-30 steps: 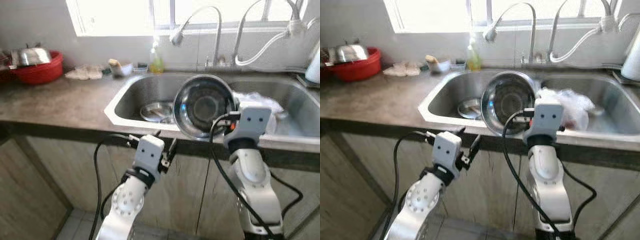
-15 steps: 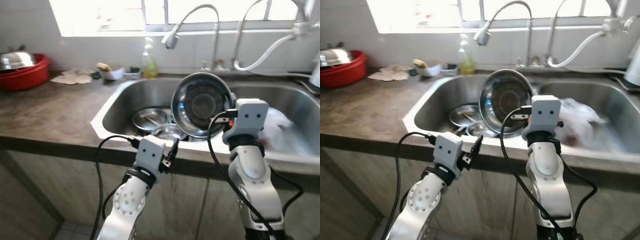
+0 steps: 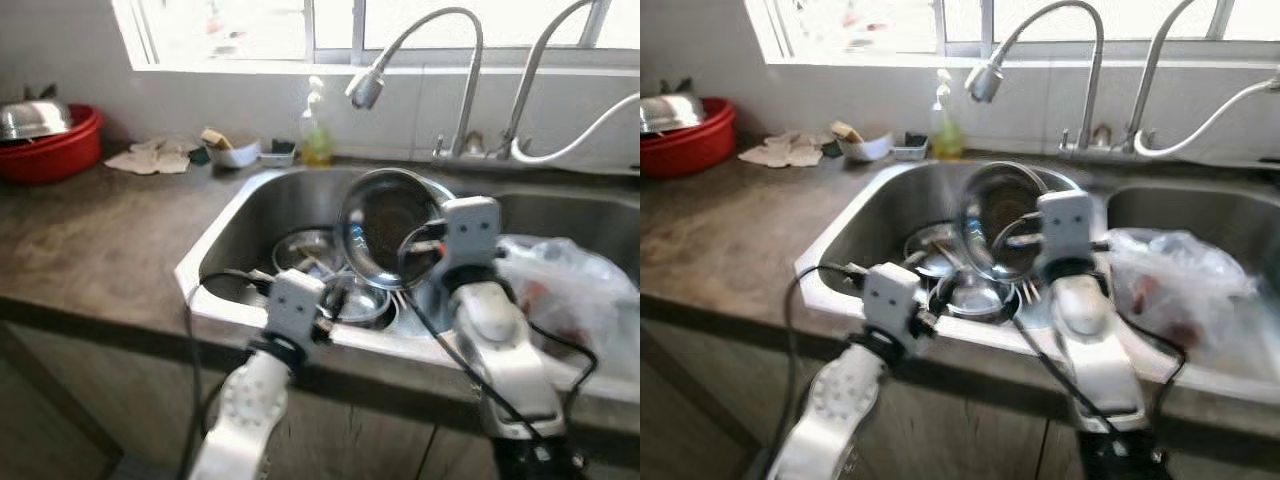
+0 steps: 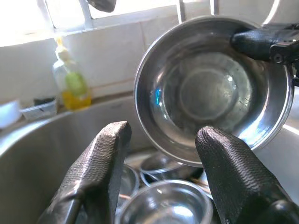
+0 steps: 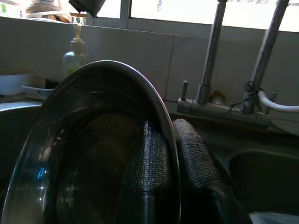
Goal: Kitchen organization
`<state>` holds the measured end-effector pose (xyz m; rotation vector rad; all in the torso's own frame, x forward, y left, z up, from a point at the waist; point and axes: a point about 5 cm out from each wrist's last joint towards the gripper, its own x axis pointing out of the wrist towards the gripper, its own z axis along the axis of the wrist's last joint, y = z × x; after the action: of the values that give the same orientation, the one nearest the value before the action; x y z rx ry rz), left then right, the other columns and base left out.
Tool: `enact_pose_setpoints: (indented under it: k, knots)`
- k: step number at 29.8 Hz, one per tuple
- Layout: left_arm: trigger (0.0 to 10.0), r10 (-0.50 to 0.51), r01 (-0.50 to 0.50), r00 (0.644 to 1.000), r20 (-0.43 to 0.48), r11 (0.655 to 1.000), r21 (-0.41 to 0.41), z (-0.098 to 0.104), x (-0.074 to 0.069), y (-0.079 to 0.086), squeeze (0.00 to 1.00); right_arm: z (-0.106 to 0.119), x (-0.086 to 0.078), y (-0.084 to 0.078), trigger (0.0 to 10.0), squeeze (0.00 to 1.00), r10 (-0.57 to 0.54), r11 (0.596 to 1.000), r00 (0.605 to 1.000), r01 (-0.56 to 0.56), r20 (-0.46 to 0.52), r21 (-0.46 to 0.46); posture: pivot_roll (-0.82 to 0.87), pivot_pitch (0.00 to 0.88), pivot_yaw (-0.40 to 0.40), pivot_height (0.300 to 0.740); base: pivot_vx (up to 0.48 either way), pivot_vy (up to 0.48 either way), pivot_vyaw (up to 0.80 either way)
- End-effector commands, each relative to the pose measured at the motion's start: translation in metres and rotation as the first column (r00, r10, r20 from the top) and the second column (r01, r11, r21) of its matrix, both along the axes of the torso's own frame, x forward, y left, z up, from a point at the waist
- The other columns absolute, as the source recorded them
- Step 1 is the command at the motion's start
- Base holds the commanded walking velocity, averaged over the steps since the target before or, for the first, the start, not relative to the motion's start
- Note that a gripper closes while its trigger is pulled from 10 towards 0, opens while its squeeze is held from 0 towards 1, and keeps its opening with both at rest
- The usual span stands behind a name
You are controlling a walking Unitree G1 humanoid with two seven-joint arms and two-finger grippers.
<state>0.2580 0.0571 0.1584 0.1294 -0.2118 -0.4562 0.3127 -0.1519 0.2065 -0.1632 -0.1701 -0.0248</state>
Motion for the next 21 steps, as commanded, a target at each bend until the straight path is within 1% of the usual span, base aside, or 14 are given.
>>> enact_pose_setpoints:
  k: [1, 2, 4, 5, 7, 8, 9, 13, 14, 17, 18, 19, 21]
  knots:
    - [10.0, 0.023, -0.023, 1.0, -0.007, 1.0, 0.017, -0.001, 0.002, 0.007, 0.0, 0.009, 0.01, 0.009, 10.0, 0.0, 0.053, 0.999, 0.998, -0.053, -0.014, 0.008, 0.01, 0.0, -0.009, 0.74, 0.0, 0.0, 0.0]
    - [10.0, 0.023, -0.023, 1.0, -0.007, 1.0, 0.017, -0.001, 0.002, 0.007, 0.0, 0.009, 0.01, 0.009, 10.0, 0.0, 0.053, 0.999, 0.998, -0.053, -0.014, 0.008, 0.01, 0.0, -0.009, 0.74, 0.0, 0.0, 0.0]
    - [10.0, 0.025, -0.024, 1.0, -0.01, 1.0, 0.018, -0.002, 0.001, 0.007, 0.0, 0.002, 0.024, 0.005, 10.0, 0.0, 0.064, 0.998, 0.992, -0.061, -0.108, 0.031, 0.01, 0.0, -0.01, 0.74, 0.0, 0.0, 0.0]
    - [10.0, 0.025, -0.024, 1.0, -0.01, 1.0, 0.018, -0.002, 0.001, 0.007, 0.0, 0.002, 0.024, 0.005, 10.0, 0.0, 0.064, 0.998, 0.992, -0.061, -0.108, 0.031, 0.01, 0.0, -0.01, 0.74, 0.0, 0.0, 0.0]
    - [10.0, 0.025, -0.025, 1.0, -0.01, 1.0, 0.018, -0.002, 0.001, 0.007, 0.0, -0.002, 0.028, 0.005, 10.0, 0.0, 0.072, 0.997, 0.986, -0.066, -0.147, 0.045, 0.01, 0.0, -0.013, 0.74, 0.0, 0.0, 0.0]
    - [10.0, 0.025, -0.025, 1.0, -0.01, 1.0, 0.018, -0.002, 0.001, 0.007, 0.0, -0.006, 0.031, 0.005, 10.0, 0.0, 0.074, 0.997, 0.98, -0.066, -0.182, 0.049, 0.01, 0.0, -0.013, 0.74, 0.0, 0.0, 0.0]
    - [10.0, 0.025, -0.024, 1.0, -0.013, 1.0, 0.019, -0.003, 0.0, 0.007, 0.0, -0.012, 0.038, 0.004, 10.0, 0.0, 0.071, 0.996, 0.968, -0.058, -0.24, 0.063, 0.01, 0.0, -0.017, 0.74, 0.0, 0.0, 0.0]
    - [10.0, 0.026, -0.026, 1.0, -0.017, 0.999, 0.021, -0.004, -0.001, 0.008, 0.0, -0.019, 0.047, 0.007, 10.0, 0.0, 0.093, 0.995, 0.947, -0.077, -0.307, 0.066, 0.01, 0.0, -0.02, 0.74, 0.0, 0.0, 0.0]
    - [10.0, 0.027, -0.027, 0.999, -0.018, 0.999, 0.021, -0.004, -0.002, 0.008, 0.0, -0.026, 0.053, 0.007, 10.0, 0.0, 0.101, 0.994, 0.923, -0.073, -0.371, 0.087, 0.02, 0.0, -0.023, 0.74, 0.0, 0.0, 0.0]
    - [10.0, 0.034, -0.034, 0.999, -0.021, 0.999, 0.022, -0.004, -0.003, 0.008, 0.0, -0.04, 0.06, 0.006, 10.0, 0.0, 0.115, 0.99, 0.873, -0.064, -0.474, 0.122, 0.03, 0.0, -0.029, 0.74, 0.0, 0.0, 0.0]
    - [10.0, 0.034, -0.034, 0.999, -0.021, 0.999, 0.022, -0.004, -0.003, 0.008, 0.0, -0.04, 0.06, 0.006, 10.0, 0.0, 0.115, 0.99, 0.873, -0.064, -0.474, 0.122, 0.03, 0.0, -0.029, 0.74, 0.0, 0.0, 0.0]
    - [10.0, 0.037, -0.036, 0.999, -0.02, 0.999, 0.023, -0.004, -0.003, 0.009, 0.0, -0.043, 0.06, 0.006, 10.0, 1.0, 0.118, 0.989, 0.863, -0.056, -0.491, 0.138, 0.03, 0.0, -0.031, 0.74, 0.0, 0.0, 0.0]
    - [10.0, 0.039, -0.038, 0.999, -0.021, 0.999, 0.023, -0.004, -0.003, 0.009, 0.0, -0.045, 0.06, 0.006, 10.0, 1.0, 0.122, 0.988, 0.858, -0.057, -0.499, 0.144, 0.03, 0.0, -0.033, 0.74, 0.0, 0.0, 0.0]
